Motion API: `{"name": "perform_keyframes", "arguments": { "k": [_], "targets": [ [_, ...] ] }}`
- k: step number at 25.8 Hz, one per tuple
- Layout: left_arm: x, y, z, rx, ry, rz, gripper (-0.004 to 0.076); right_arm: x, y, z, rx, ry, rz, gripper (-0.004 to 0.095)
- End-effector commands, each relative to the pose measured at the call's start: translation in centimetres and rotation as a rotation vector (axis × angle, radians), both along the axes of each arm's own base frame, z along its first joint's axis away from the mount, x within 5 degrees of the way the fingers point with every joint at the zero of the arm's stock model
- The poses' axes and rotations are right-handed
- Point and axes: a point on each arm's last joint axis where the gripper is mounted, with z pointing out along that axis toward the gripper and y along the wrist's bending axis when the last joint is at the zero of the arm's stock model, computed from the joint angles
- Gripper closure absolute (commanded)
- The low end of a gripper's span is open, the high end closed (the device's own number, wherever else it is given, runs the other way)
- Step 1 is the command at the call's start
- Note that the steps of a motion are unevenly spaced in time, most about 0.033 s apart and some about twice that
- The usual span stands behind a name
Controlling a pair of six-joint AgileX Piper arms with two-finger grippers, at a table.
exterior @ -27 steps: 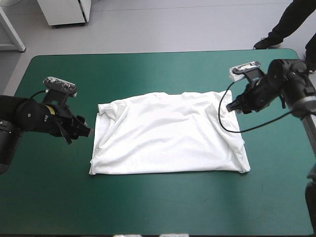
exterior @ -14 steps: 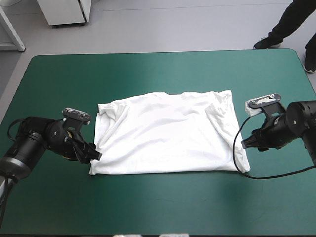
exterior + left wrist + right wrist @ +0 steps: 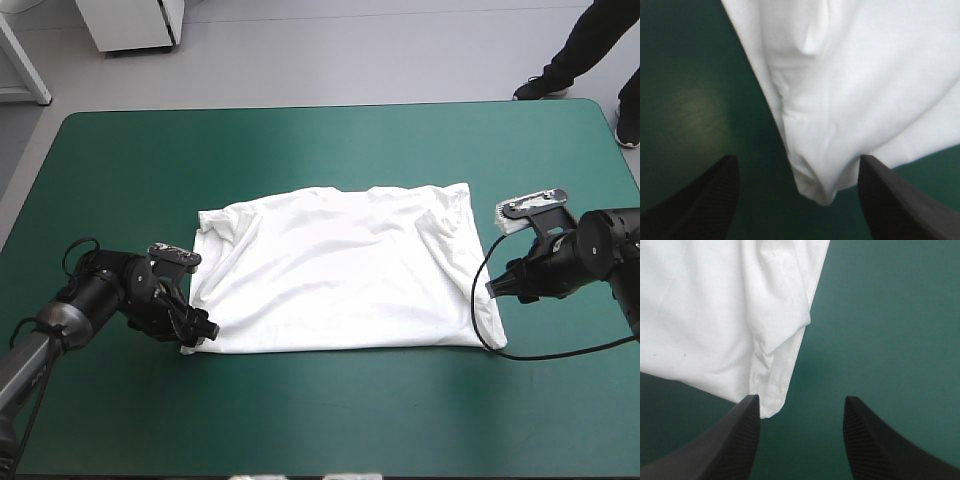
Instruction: Fold the cloth
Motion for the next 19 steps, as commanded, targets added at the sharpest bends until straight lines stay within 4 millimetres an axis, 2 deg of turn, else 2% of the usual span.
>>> {"name": "perform_keyframes", "arguments": {
  "k": [1,10,13,14,15,16,17,19],
  "targets": [
    [0.8,-0.4,0.1,-0.027,-0.028,0.004,0.0226,-0.1,-0.1,1.3,0.005,-0.076,-0.004,0.0416],
    [1.7,-1.1,-2.7,-0.056,0.095,0.009,0.0227,-0.1,-0.1,1.3,0.005,-0.08,-0.004,0.0416],
    [1.6,-1.6,-3.4,-0.105,0.131,0.003,0.0274,0.0,-0.2,1.3,-0.007,-0.084,-0.005,0.0416],
    [1.5,-1.7,-3.6,-0.121,0.14,0.0,0.0311,0.0,-0.3,1.3,-0.015,-0.087,-0.005,0.0416],
    [1.2,-1.9,-3.9,-0.141,0.154,-0.006,0.0412,0.2,-0.3,1.0,-0.019,-0.083,-0.005,0.0416],
    [1.1,-1.9,-4.1,-0.146,0.158,-0.012,0.0472,0.3,-0.3,0.6,-0.02,-0.069,-0.005,0.0416],
    [0.8,-1.9,-4.3,-0.153,0.163,-0.025,0.0594,0.6,-0.1,-0.3,-0.01,-0.032,-0.005,0.0416],
    [0.8,-1.9,-4.4,-0.151,0.158,-0.047,0.0729,0.7,0.2,-1.9,0.021,0.023,0.001,0.0416]
  ]
}}
